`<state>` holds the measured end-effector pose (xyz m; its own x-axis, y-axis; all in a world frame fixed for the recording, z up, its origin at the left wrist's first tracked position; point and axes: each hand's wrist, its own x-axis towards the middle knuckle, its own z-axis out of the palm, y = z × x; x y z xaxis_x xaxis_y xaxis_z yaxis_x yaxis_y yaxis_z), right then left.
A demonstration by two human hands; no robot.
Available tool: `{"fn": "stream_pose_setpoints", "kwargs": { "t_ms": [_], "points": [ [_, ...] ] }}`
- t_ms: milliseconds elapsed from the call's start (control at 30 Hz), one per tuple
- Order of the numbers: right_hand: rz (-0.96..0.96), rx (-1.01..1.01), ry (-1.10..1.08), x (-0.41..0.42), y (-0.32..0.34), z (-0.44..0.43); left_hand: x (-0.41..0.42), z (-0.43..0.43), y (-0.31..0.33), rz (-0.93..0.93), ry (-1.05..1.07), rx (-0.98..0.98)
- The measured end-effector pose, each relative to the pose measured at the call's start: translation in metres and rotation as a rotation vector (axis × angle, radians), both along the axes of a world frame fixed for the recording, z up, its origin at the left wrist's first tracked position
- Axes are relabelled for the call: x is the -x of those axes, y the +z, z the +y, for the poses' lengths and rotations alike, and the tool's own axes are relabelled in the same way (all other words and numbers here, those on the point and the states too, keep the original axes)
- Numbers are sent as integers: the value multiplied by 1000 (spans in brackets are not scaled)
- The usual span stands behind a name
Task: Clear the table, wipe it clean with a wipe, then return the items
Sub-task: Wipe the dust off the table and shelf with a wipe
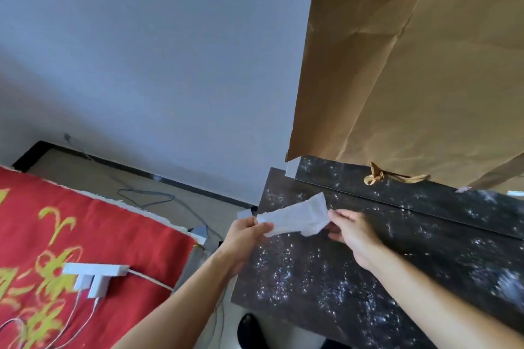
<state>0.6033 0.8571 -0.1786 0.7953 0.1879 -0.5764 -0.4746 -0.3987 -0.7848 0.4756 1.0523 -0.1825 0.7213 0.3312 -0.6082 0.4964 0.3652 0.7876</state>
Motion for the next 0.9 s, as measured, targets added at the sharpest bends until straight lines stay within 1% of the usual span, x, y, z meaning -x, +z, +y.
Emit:
{"fn": "stream_pose_setpoints", "kwargs": {
  "t_ms": [100,200,233,300,367,400,467,533,600,633,667,733,800,833,900],
  "points": [
    [55,16,-230,-2,-10,2,-2,10,-8,-39,41,33],
    [60,29,-451,-5,-12,6,-11,5,-10,-78,74,99],
    [46,42,-488,-7,-11,8,-14,2,-11,-77,88,109],
    [-48,144,-440,-10,-8,12,-18,-1,-13,-54,138,131],
    [-160,228,-304,-11,-8,16,-24,-4,-12,-24,207,215],
    [-176,243,-231,-11,-9,18,-26,-6,-12,-12,224,281],
    [-144,251,-106,-11,-12,20,-29,-8,-15,70,227,428],
    [-101,234,-65,-15,-16,19,-27,-14,-20,155,186,546],
    [-132,254,-23,-21,-21,15,-25,-22,-28,207,167,567],
    [-181,277,3,-26,-24,12,-26,-25,-33,237,189,526],
    [-242,298,31,-31,-26,8,-28,-26,-39,276,220,437],
    [-359,372,104,-45,-32,1,-37,-26,-48,332,208,129],
    [-454,487,187,-57,-38,-2,-49,-24,-54,328,99,-149],
    [-494,535,219,-62,-41,-1,-56,-23,-58,320,62,-225],
    [-570,581,266,-68,-46,3,-64,-20,-61,325,37,-280]
  ]
}}
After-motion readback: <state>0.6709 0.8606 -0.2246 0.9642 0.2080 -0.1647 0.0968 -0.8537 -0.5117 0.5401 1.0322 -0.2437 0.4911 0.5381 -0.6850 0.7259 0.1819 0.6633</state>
